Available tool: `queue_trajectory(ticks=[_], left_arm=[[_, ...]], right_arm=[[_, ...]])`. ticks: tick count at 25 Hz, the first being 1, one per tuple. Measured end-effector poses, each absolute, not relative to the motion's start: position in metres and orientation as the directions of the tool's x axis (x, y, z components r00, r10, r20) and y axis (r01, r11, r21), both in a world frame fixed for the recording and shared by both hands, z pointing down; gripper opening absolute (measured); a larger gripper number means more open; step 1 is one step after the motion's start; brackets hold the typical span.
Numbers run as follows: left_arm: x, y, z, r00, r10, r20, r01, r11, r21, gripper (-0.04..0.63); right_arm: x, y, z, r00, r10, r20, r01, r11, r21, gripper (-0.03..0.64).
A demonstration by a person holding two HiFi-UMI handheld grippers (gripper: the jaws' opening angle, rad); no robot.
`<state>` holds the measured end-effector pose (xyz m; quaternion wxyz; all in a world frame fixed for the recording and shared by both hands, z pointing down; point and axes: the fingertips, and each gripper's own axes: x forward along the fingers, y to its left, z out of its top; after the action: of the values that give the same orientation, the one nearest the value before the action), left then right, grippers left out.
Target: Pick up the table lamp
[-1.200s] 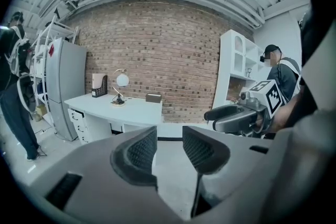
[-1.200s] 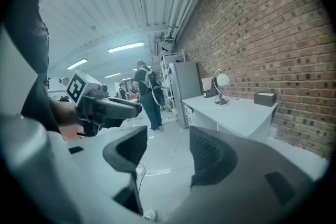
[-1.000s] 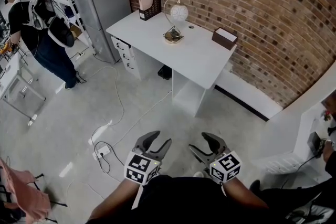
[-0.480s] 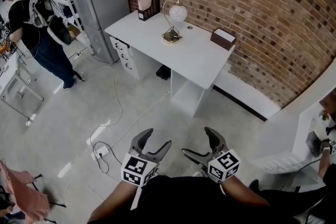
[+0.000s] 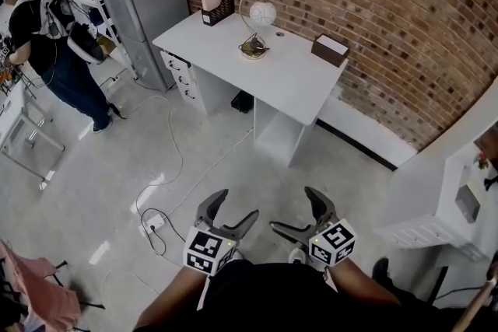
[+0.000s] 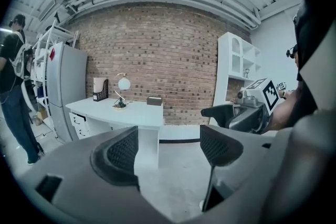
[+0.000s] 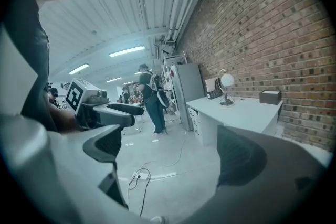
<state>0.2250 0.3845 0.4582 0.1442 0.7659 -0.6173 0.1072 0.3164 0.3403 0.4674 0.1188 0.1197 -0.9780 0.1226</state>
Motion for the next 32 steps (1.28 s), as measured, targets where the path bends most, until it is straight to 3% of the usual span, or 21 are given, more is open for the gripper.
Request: queue_trajectory(ticks=[20,32], left_arm=[[0.125,0.445,0.469,0.230,-0.908,0.350,-0.973,-0.208,0.099,0.353],[0.112,0.396,0.489,0.268,-0.888,0.372,-0.963,-0.233,0.137,0.353]], right_arm=[[0.222,0.400,0.474,-0.938,-0.200,0.284,-0.262,0.944,-0.201,0.546],[0.201,0.349,0.485,-0.933,-0.208,0.292,-0.281,0.931,-0.234,0.532]])
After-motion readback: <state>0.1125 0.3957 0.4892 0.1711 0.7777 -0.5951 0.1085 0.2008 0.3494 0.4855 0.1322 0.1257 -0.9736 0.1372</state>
